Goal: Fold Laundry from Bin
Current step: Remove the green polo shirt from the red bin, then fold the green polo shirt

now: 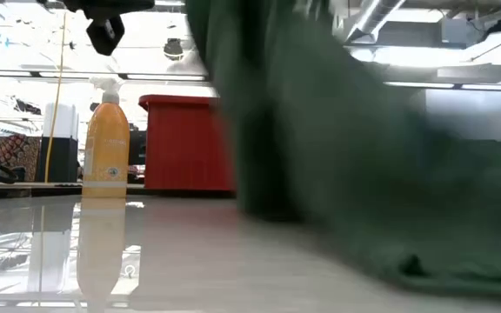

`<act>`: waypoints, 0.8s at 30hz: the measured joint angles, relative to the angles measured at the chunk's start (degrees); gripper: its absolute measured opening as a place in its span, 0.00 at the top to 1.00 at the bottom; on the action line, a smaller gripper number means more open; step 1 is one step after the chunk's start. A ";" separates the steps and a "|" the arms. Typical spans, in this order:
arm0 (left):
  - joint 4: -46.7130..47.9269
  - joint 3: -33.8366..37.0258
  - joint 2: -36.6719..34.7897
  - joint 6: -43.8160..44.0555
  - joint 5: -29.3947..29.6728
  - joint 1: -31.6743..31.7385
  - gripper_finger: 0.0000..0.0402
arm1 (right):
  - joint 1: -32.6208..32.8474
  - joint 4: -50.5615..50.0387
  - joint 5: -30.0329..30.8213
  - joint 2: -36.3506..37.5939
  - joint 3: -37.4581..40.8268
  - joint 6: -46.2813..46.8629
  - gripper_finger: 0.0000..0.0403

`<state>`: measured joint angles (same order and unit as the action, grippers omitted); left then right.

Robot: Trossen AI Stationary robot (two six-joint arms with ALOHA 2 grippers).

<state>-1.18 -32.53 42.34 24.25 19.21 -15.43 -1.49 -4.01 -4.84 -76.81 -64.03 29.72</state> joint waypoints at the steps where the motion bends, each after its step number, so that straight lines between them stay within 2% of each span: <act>1: -0.01 0.00 0.43 1.12 2.31 -1.20 1.00 | -0.28 0.57 -0.06 -1.40 2.40 1.21 0.94; 6: -0.27 0.02 3.54 6.89 11.00 -5.79 1.00 | -1.29 4.84 -1.49 -7.08 5.94 5.24 0.94; 10: -0.33 0.04 8.44 11.01 12.19 -6.81 1.00 | -1.30 3.37 -8.74 -11.75 6.23 4.45 0.89; 13: -1.52 0.04 13.44 12.50 12.23 -6.81 1.00 | -1.35 4.33 -13.56 -12.51 5.49 2.08 0.83; 20: -11.67 0.07 26.32 6.80 14.86 -6.40 0.88 | -2.21 2.56 -14.75 -13.01 5.51 -0.63 0.67; 24: -18.46 0.07 29.32 2.94 16.62 -4.97 0.78 | -2.87 0.95 -14.87 -12.71 5.55 -0.69 0.61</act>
<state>-19.63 -32.47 71.66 27.20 35.84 -20.40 -4.35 -3.07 -19.71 -89.52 -58.48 29.04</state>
